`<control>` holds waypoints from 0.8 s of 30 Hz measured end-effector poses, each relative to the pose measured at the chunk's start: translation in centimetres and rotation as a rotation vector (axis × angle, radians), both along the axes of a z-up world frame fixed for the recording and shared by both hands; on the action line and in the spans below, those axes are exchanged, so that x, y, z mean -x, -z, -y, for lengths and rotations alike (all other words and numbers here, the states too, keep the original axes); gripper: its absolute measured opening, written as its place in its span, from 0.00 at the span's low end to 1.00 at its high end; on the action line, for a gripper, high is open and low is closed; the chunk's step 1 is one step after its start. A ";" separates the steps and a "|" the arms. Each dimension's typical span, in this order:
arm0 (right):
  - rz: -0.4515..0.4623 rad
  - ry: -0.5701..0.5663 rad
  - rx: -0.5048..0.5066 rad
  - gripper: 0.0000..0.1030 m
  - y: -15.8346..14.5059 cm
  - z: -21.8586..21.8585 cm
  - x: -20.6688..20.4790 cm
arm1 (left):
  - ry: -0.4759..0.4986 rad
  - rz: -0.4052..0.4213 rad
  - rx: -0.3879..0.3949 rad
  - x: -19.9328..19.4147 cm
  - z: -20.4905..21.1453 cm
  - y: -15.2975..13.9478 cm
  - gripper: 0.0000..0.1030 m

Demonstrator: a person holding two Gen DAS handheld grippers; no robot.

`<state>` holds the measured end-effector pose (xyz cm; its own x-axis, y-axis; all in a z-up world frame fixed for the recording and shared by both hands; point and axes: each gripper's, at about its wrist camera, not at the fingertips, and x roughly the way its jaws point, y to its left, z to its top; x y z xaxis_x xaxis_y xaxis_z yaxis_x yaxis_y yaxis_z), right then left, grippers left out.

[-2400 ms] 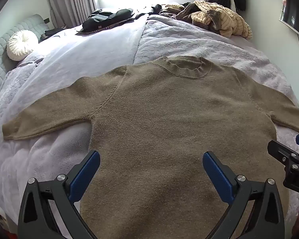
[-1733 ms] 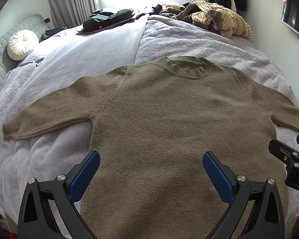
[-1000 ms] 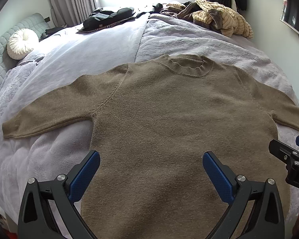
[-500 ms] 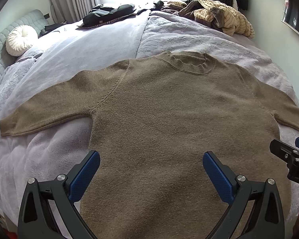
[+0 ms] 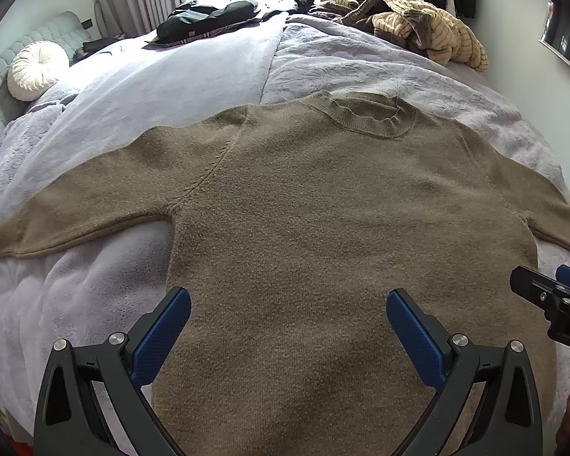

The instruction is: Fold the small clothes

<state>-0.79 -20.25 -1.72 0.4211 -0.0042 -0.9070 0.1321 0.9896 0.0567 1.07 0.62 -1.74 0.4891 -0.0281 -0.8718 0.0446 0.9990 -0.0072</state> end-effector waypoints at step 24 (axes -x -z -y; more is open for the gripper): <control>0.002 0.022 -0.068 1.00 1.7 -0.1 -2.5 | 0.018 -0.047 0.012 -2.6 -0.3 2.0 1.00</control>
